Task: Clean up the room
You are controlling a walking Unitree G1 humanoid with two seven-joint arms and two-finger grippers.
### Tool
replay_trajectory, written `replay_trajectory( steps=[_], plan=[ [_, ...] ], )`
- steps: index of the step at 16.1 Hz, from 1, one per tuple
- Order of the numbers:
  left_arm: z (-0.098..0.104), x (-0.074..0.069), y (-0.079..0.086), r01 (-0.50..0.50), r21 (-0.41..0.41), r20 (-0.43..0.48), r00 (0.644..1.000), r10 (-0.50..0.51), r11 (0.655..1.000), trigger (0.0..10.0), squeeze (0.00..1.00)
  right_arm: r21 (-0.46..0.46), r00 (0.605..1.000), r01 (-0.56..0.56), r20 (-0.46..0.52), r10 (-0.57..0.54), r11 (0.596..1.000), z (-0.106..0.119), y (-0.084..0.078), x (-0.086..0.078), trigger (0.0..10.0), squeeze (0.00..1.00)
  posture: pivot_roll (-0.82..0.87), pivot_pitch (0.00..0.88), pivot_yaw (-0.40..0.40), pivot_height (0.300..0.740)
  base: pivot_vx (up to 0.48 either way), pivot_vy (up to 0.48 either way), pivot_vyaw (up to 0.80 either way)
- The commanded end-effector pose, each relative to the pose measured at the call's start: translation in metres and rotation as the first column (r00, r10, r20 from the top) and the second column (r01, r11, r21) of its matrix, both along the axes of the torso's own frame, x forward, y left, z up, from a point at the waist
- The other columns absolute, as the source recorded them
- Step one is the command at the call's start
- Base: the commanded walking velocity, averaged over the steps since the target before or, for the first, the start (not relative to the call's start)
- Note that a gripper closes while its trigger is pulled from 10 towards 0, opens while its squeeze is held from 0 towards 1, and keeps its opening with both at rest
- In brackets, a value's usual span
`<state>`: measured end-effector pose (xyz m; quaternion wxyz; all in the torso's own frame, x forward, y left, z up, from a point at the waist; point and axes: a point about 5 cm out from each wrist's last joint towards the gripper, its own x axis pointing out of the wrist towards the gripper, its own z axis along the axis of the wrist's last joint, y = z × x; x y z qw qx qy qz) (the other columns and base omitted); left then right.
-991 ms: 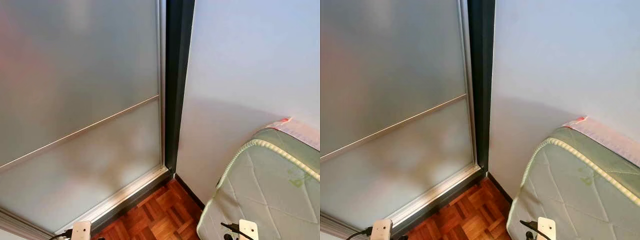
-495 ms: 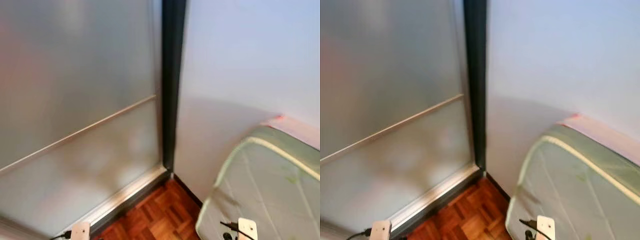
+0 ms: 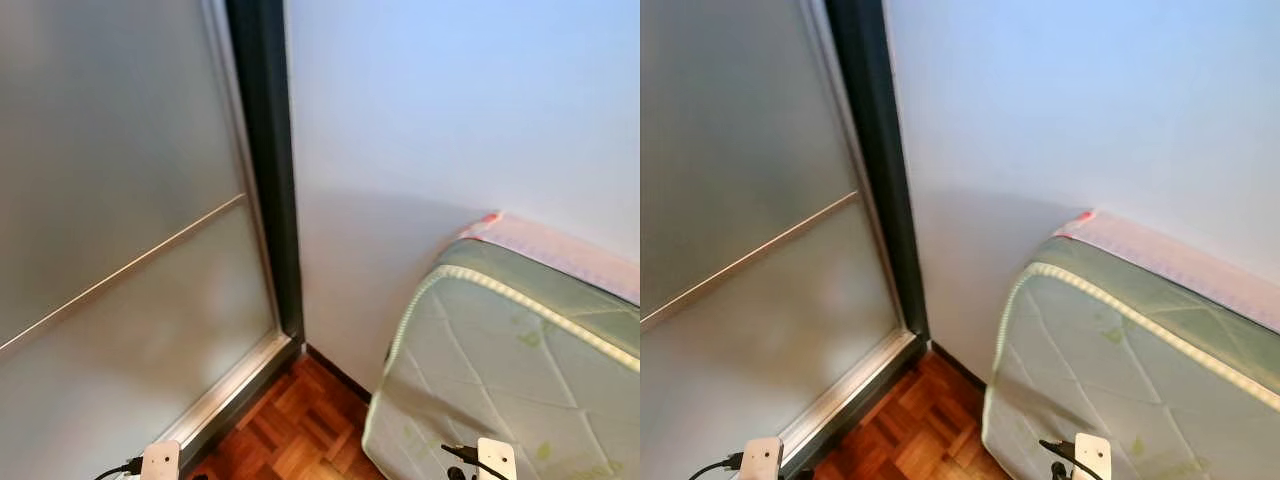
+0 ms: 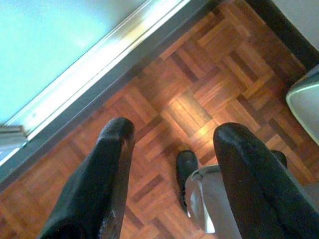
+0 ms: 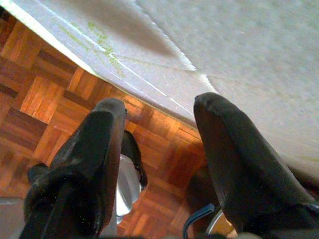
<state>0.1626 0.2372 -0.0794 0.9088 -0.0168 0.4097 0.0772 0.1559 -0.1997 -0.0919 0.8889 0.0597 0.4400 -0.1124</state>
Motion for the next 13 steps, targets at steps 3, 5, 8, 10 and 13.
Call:
replay_trajectory(
  steps=[3,5,8,10,13],
  plan=[
    [0.000,0.018,-0.025,0.065,-0.063,-0.035,0.997,-0.067,0.996,10.0,0.00,0.140,0.990,-0.126,-0.040,0.133,0.982,0.002,-0.008,0.003,10.0,0.00,0.00,0.018,0.013,0.740,0.000,0.000,-0.80],
    [0.000,0.017,-0.024,0.068,-0.059,-0.040,0.997,-0.070,0.996,10.0,0.00,0.141,0.991,-0.125,-0.039,0.132,0.982,0.002,-0.008,0.003,10.0,0.00,0.00,0.029,0.017,0.740,0.000,0.000,-0.80],
    [-0.002,0.014,-0.025,0.076,-0.057,-0.048,0.996,-0.079,0.995,10.0,0.00,0.144,0.991,-0.120,-0.048,0.128,0.982,-0.001,-0.007,-0.002,10.0,0.00,-0.01,0.038,0.022,0.740,0.000,0.000,-0.80],
    [-0.002,0.014,-0.026,0.077,-0.058,-0.049,0.996,-0.080,0.995,10.0,0.00,0.147,0.991,-0.114,-0.057,0.124,0.982,-0.003,-0.007,-0.008,10.0,0.00,-0.01,0.042,0.024,0.740,0.000,0.000,-0.80],
    [-0.002,0.014,-0.027,0.083,-0.058,-0.048,0.995,-0.086,0.995,10.0,0.00,0.151,0.990,-0.114,-0.067,0.125,0.982,-0.006,-0.005,-0.015,10.0,0.00,-0.01,0.042,0.028,0.740,0.000,0.000,-0.80]
  ],
)
